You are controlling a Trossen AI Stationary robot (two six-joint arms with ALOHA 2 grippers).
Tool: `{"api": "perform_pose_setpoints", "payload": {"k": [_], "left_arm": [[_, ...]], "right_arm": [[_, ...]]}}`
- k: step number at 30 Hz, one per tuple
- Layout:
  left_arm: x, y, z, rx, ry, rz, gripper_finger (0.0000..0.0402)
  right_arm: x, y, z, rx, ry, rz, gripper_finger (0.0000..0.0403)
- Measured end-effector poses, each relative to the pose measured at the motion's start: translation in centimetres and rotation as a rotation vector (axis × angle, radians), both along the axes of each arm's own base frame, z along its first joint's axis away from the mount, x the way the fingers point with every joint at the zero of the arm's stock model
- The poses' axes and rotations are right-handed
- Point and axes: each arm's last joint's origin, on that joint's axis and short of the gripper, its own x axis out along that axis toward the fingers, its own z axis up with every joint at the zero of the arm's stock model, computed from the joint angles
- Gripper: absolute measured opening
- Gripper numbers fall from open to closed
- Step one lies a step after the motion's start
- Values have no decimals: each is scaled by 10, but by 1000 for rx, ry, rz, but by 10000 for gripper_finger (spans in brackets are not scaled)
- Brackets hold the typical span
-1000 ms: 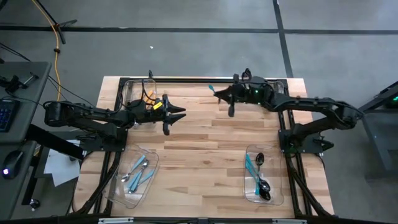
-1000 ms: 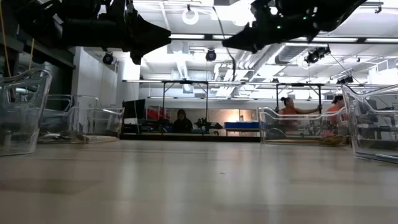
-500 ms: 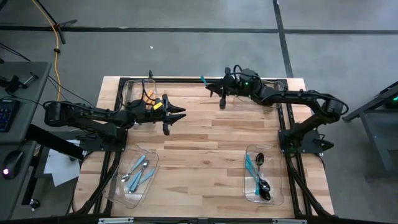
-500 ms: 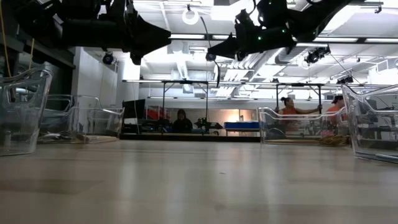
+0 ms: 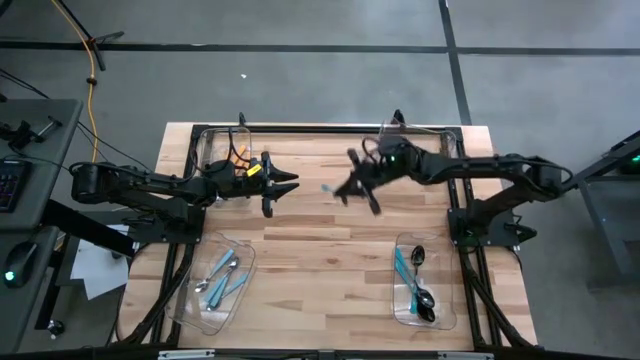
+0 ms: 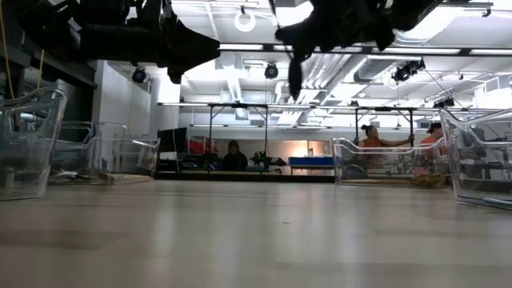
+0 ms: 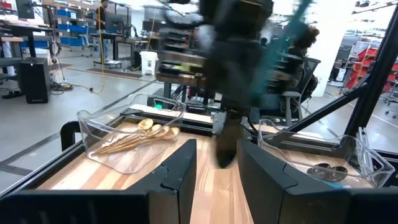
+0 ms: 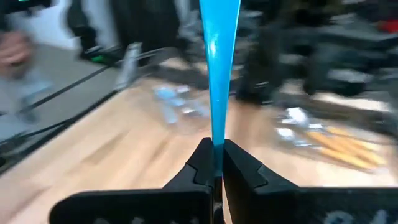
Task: Sort silverware by color (type)
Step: Put the blue spoon into the bottom right transparent bin
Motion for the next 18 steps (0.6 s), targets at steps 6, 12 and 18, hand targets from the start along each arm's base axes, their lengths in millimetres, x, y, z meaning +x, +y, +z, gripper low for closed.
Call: {"api": "perform_pose_setpoints", "payload": {"k": [6, 12, 18], "left_arm": [[0, 0, 0, 0, 0, 0, 106], [0, 0, 0, -1, -1, 0, 106], [0, 0, 0, -17, -2, -1, 106]], "right_arm": [[-10, 49, 10, -2, 52, 162, 4], [-19, 91, 22, 15, 36, 297, 4], [-31, 120, 28, 58, 69, 387, 4]]}}
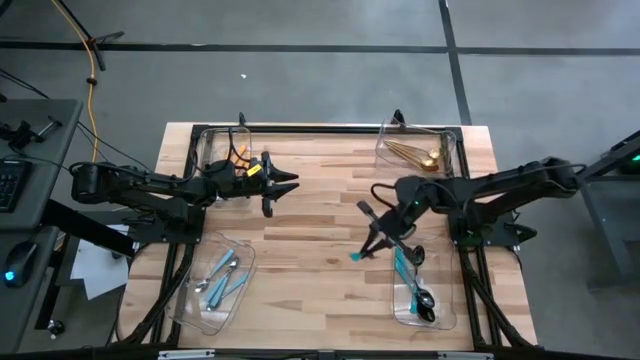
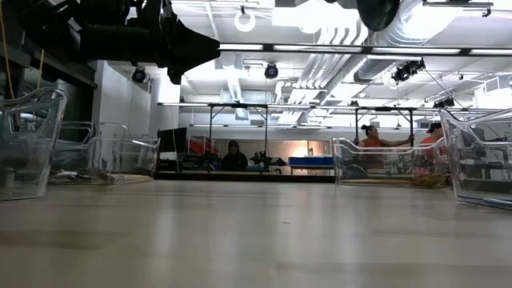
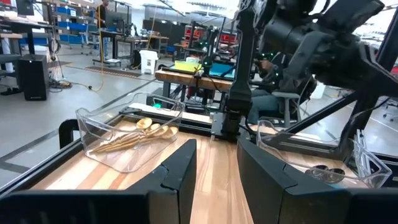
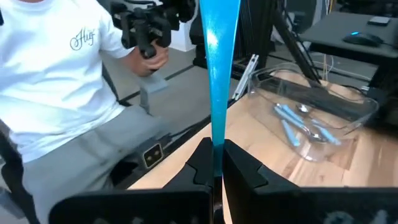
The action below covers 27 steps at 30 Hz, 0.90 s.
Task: Sort silverware by color (type)
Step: Put the blue spoon into the bottom right transparent bin
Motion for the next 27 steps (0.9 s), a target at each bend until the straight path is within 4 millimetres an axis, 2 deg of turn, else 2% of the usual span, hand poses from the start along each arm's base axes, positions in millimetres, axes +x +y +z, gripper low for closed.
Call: {"api": "perform_pose_setpoints", "payload": {"k": [5, 10, 13, 21, 27], "left_arm": [[0, 0, 0, 0, 0, 0, 106], [0, 0, 0, 0, 0, 0, 106], [0, 0, 0, -1, 1, 0, 106], [0, 0, 0, -1, 0, 0, 106], [0, 0, 0, -2, 0, 0, 106]], "right_arm": [[-8, 4, 7, 5, 0, -47, 4], [-21, 4, 6, 89, 174, -93, 4], [-36, 5, 5, 103, 304, -173, 4], [-82, 14, 12, 175, 521, -348, 4], [-112, 20, 7, 256, 769, -440, 3]]}}
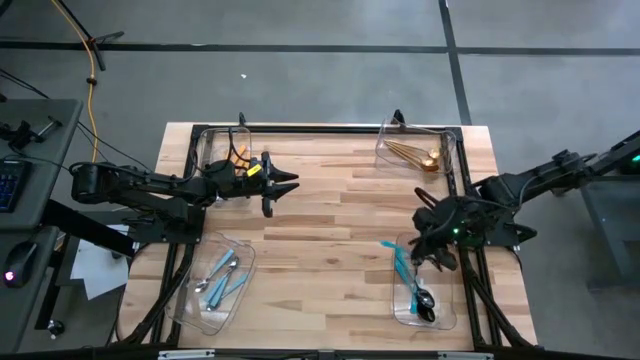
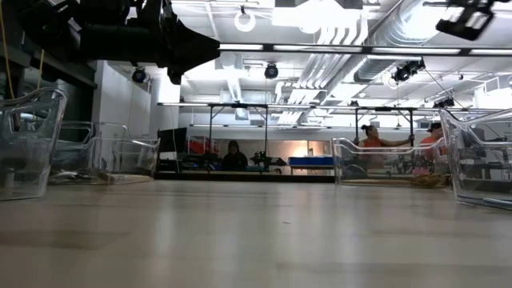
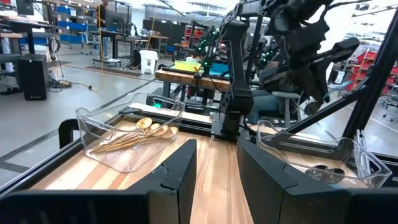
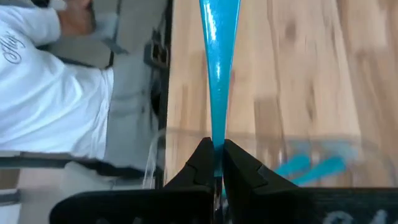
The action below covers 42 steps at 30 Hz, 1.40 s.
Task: Sort silverware by color (type)
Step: Put the blue spoon into the bottom right transparent bin
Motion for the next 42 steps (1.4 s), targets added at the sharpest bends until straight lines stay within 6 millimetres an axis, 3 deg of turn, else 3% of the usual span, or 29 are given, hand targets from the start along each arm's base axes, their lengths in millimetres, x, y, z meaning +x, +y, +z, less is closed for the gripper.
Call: {"api": "perform_pose_setpoints", "payload": {"k": [8, 15, 22, 29, 38, 42], "left_arm": [[0, 0, 0, 0, 0, 0, 106], [0, 0, 0, 3, -4, 1, 106], [0, 0, 1, 27, -5, 11, 106], [0, 1, 1, 27, -5, 33, 106], [0, 1, 1, 27, -4, 33, 106], [0, 1, -1, 24, 10, 33, 106]], "right_arm": [[-17, 7, -10, 27, 225, -64, 2], [-28, 8, -23, -87, 381, -7, 1], [-16, 16, -36, -267, 345, 277, 1], [-5, 22, -47, -351, 357, 400, 1], [20, 33, -21, -469, 325, 494, 1], [28, 38, -21, -506, 318, 571, 1]]}}
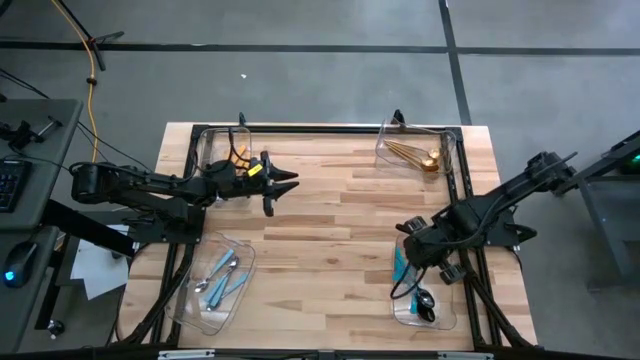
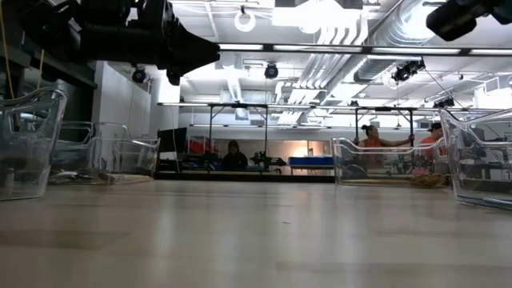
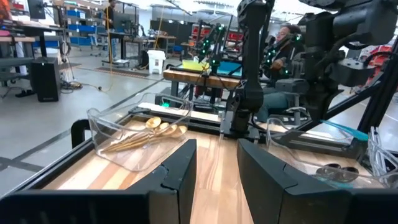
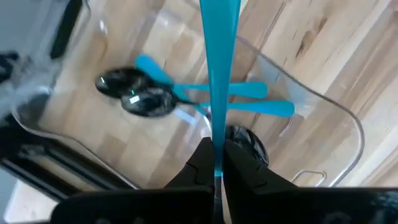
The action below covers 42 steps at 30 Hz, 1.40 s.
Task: Sort silverware by color (type)
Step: Put the blue spoon into the bottom right transparent bin
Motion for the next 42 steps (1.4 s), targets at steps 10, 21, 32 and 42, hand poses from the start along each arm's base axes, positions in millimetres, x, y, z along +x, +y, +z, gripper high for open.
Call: {"api": "perform_pose_setpoints", "payload": {"k": [10, 21, 32, 42], "left_arm": [[0, 0, -3, -7, 35, 0, 106], [0, 0, -3, -7, 35, 6, 106], [0, 0, -4, -17, 36, 6, 106], [0, 0, -4, -16, 36, 6, 106]], "right_arm": [[7, 4, -20, -89, 132, 157, 0], [12, 14, -25, -72, 110, 190, 0], [3, 27, -43, -69, 119, 178, 0], [4, 28, -44, -64, 97, 194, 0]]}}
